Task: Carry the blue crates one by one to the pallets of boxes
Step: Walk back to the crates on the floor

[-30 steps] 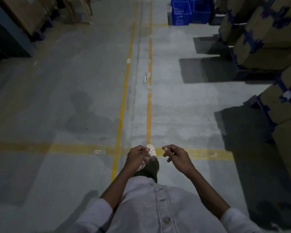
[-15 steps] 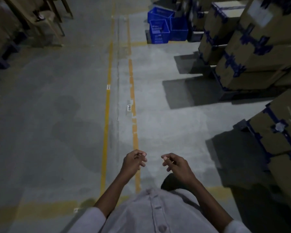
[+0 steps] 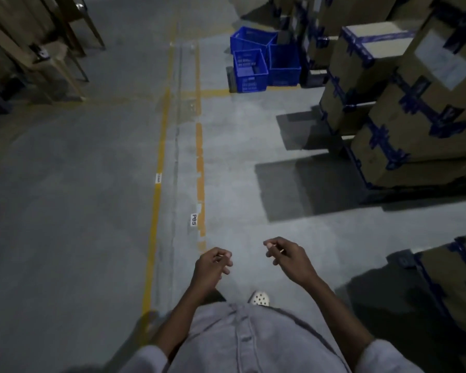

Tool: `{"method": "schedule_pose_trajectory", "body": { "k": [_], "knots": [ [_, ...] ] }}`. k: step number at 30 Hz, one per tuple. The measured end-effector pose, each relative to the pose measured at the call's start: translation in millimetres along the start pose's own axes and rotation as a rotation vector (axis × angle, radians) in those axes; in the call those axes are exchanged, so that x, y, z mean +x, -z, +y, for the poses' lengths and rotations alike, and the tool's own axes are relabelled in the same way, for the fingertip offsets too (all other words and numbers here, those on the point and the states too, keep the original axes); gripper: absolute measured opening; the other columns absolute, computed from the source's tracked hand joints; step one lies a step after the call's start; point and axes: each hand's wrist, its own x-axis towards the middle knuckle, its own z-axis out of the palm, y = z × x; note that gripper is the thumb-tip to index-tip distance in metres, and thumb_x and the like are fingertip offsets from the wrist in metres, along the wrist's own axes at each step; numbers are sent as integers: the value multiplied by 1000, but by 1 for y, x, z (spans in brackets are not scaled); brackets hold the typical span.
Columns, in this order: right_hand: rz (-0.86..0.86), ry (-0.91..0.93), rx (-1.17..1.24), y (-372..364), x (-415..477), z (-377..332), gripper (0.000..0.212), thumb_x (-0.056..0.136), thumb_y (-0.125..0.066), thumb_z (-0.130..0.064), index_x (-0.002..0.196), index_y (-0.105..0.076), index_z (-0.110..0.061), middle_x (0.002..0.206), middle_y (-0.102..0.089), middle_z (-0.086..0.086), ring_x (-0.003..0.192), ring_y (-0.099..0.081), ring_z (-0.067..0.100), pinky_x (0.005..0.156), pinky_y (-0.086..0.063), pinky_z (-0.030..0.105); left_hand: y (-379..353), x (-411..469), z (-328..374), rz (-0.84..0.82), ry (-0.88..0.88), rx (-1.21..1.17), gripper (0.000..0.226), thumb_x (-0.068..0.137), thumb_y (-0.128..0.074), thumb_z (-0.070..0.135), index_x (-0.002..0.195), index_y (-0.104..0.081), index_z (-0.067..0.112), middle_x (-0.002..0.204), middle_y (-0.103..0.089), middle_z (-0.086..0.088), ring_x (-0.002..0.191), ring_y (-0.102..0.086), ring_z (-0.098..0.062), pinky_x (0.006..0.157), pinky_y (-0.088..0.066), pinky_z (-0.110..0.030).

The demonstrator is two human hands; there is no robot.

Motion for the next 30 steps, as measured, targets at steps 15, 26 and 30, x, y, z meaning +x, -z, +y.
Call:
{"method": "schedule_pose_trajectory", "body": {
  "k": [15, 26, 30],
  "knots": [
    [-40, -37, -2, 79, 377, -69, 15, 112, -66, -23, 108, -78, -30, 90, -81, -4, 67, -72, 11, 70, -57, 27, 10, 364, 190, 51, 44, -36, 9, 111, -73, 12, 107, -80, 9, 84, -83, -5, 67, -71, -19, 58, -47, -27],
    [25, -45, 47, 153, 637, -167, 15, 112, -65, -28, 117, -79, -28, 91, -81, -8, 79, -76, 12, 75, -63, 34, 6, 602, 395, -72, -130, 89, 13, 113, -74, 28, 108, -81, 19, 93, -85, -3, 74, -77, -15, 66, -54, -23],
    [-45, -58, 17, 167, 733, -176, 16, 113, -65, -23, 111, -80, -29, 86, -79, -20, 78, -72, -2, 72, -54, 15, -7, 678, 402, -60, -11, 106, 11, 113, -73, 25, 107, -80, 18, 92, -85, -3, 72, -77, -17, 69, -53, -35]
  ]
}}
